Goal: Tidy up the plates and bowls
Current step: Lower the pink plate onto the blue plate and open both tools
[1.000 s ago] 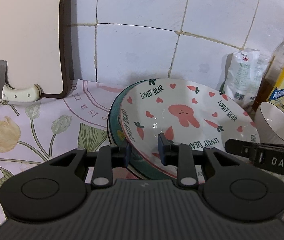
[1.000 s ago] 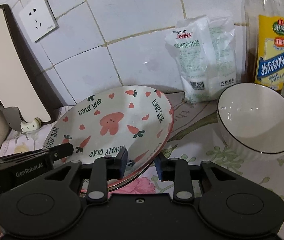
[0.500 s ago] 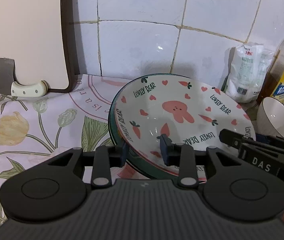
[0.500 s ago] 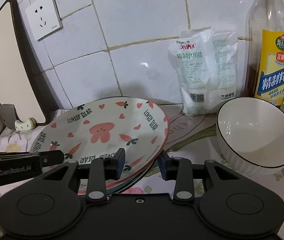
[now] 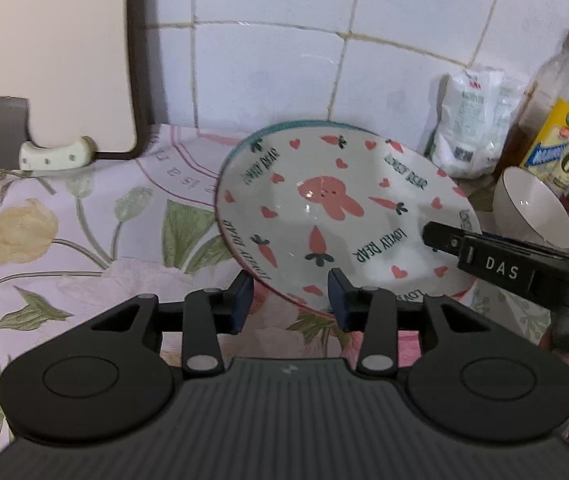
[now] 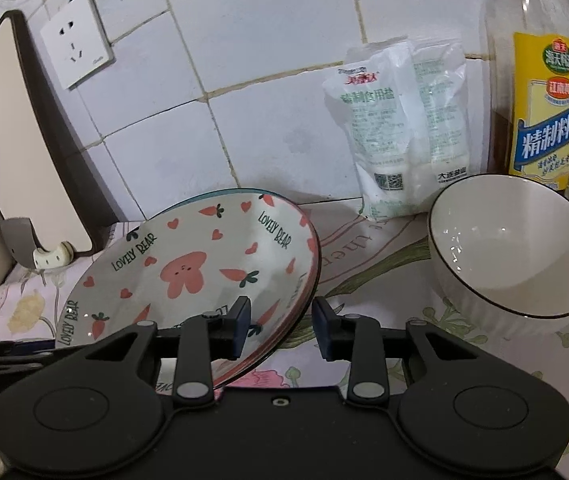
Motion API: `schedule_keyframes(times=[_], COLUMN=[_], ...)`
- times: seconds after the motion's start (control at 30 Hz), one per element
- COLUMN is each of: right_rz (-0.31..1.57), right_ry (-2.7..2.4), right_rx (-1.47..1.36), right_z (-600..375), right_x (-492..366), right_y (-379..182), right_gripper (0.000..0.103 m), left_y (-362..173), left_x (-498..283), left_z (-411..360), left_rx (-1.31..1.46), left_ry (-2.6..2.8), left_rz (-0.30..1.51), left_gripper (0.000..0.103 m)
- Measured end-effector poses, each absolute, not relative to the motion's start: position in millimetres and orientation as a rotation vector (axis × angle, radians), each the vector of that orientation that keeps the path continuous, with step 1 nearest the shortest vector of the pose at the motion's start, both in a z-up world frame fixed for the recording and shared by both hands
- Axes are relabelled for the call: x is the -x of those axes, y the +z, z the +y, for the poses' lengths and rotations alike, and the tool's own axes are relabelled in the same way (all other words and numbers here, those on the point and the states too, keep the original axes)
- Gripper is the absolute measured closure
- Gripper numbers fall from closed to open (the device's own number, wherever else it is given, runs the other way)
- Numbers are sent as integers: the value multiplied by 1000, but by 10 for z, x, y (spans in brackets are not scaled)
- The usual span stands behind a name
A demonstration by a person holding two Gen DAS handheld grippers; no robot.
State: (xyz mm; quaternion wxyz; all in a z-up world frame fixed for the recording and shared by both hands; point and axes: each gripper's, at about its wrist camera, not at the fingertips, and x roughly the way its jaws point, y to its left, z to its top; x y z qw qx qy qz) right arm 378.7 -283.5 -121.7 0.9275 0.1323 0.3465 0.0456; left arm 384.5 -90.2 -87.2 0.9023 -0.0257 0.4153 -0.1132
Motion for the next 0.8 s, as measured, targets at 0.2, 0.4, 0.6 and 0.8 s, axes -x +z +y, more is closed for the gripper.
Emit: schedule_keyframes(times=[0.2,0.4,0.6,0.8], right_rz=[698,683,684,665], right_ry=[91,82,103,168], right_rx=[-253,-212,-237,-215], right_z=[-2829,-2782,-2829,-2844], right_x=[-3783,-3810,-3693,-3274], right_y=[-1219,-1239,-1143,-820], right_gripper=[70,70,70,68], left_y=[-821,-902,-843,-680], left_x=[-3786,-3828,-3741,-3462], left_z=[-869,-867,-908,-897], left_rx=[51,45,18,-1], left_ry=[-237,-204,-195,-265], left_rz=[831,800,794,803], left_gripper=[75,80,67,56])
